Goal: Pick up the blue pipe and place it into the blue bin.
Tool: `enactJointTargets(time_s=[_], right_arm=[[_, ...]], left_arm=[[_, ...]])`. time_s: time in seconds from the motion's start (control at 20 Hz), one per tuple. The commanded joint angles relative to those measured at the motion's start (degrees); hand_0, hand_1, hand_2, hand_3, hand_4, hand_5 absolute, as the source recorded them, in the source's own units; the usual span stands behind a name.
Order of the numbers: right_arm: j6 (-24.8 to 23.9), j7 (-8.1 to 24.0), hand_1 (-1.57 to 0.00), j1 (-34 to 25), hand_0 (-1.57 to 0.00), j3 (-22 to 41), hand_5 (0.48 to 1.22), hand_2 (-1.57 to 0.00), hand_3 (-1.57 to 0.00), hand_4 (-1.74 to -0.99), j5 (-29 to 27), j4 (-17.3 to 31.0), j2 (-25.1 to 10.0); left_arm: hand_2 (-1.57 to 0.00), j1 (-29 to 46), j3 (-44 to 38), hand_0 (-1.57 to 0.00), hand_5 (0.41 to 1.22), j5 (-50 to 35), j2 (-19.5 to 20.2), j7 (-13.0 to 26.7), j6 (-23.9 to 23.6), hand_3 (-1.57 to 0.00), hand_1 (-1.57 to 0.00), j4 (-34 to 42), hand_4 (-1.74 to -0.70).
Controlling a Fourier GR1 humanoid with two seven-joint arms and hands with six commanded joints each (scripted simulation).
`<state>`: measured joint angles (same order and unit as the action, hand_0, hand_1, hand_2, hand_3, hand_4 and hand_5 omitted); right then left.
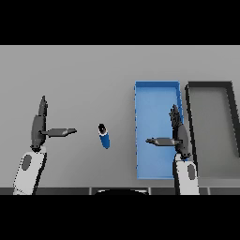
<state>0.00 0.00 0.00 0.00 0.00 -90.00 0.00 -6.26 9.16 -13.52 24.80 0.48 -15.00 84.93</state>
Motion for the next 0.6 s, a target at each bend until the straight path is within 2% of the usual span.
enactJointTargets(time_s=[0.0, 0.25, 0.3, 0.4, 0.55], right_arm=[[-0.08, -0.01, 0.00, 0.01, 0.00, 0.06, 0.603, 0.00, 0.00, -1.222, 0.03, -0.02, 0.07], [-0.48, 0.14, 0.00, -0.25, 0.00, 0.59, 0.603, 0.00, 0.00, -1.222, 0.53, 0.01, 0.67], [1.28, -3.18, 0.00, 1.52, 0.00, 2.33, 0.603, 0.00, 0.00, -1.222, 3.48, -1.77, -2.72], [2.71, -5.34, 0.00, 4.51, 0.00, 4.45, 0.601, 0.00, 0.00, -1.230, 6.20, -4.73, -5.23], [3.05, -3.55, 0.00, 5.48, 0.00, 6.25, 0.599, 0.00, 0.00, -1.231, 8.08, -6.73, -5.63]], left_arm=[[0.00, 0.03, -0.08, 0.00, 0.586, -0.04, 0.03, -0.29, 0.02, 0.00, 0.00, 0.00, -1.01], [0.00, 0.21, -0.76, 0.00, 0.586, -0.67, 0.71, -0.79, 0.71, 0.00, 0.00, -0.34, -1.01], [0.00, 2.41, 0.87, 0.00, 0.586, -0.20, 4.62, -4.56, 6.75, 0.00, 0.00, 0.58, -1.01], [0.00, 4.91, 1.96, 0.00, 0.588, 0.07, 8.72, -8.93, 13.00, 0.00, 0.00, 0.95, -1.01], [0.00, 4.12, 2.87, 0.00, 0.587, 0.45, 10.06, -9.30, 15.71, 0.00, 0.00, 0.50, -1.01]])
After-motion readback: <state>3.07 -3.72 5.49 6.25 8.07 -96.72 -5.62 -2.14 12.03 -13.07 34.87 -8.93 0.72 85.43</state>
